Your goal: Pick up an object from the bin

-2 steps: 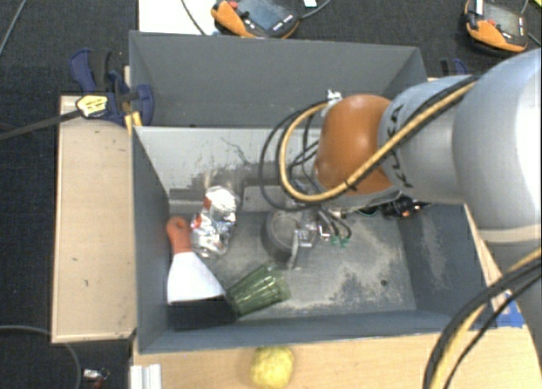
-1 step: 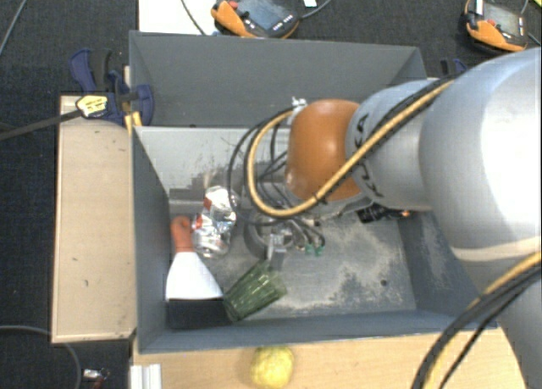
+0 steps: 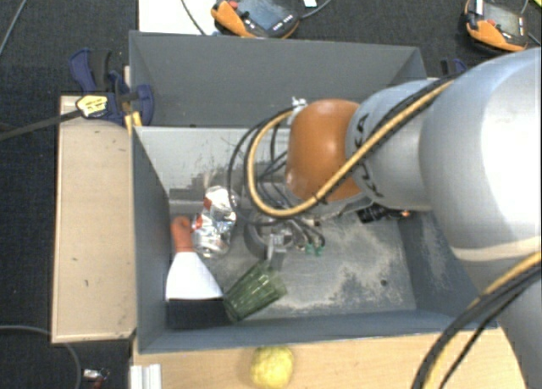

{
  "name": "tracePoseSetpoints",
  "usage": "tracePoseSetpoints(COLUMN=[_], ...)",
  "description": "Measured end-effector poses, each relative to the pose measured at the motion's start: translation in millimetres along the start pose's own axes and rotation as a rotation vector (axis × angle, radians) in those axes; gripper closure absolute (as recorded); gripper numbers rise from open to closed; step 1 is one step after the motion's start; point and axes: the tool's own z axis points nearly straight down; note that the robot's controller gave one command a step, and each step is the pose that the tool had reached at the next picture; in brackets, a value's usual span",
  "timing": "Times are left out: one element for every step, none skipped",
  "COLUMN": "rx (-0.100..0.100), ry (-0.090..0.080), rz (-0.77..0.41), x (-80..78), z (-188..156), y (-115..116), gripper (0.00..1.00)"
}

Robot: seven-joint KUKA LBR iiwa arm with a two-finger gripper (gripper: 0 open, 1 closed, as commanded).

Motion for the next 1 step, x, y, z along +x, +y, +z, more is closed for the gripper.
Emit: tracePoseSetpoints(rx=[0.001], ry=[0.009], rz=[-0.002], x=[4.6], z=[-10.4], y=[-0.1], gripper=[1.0])
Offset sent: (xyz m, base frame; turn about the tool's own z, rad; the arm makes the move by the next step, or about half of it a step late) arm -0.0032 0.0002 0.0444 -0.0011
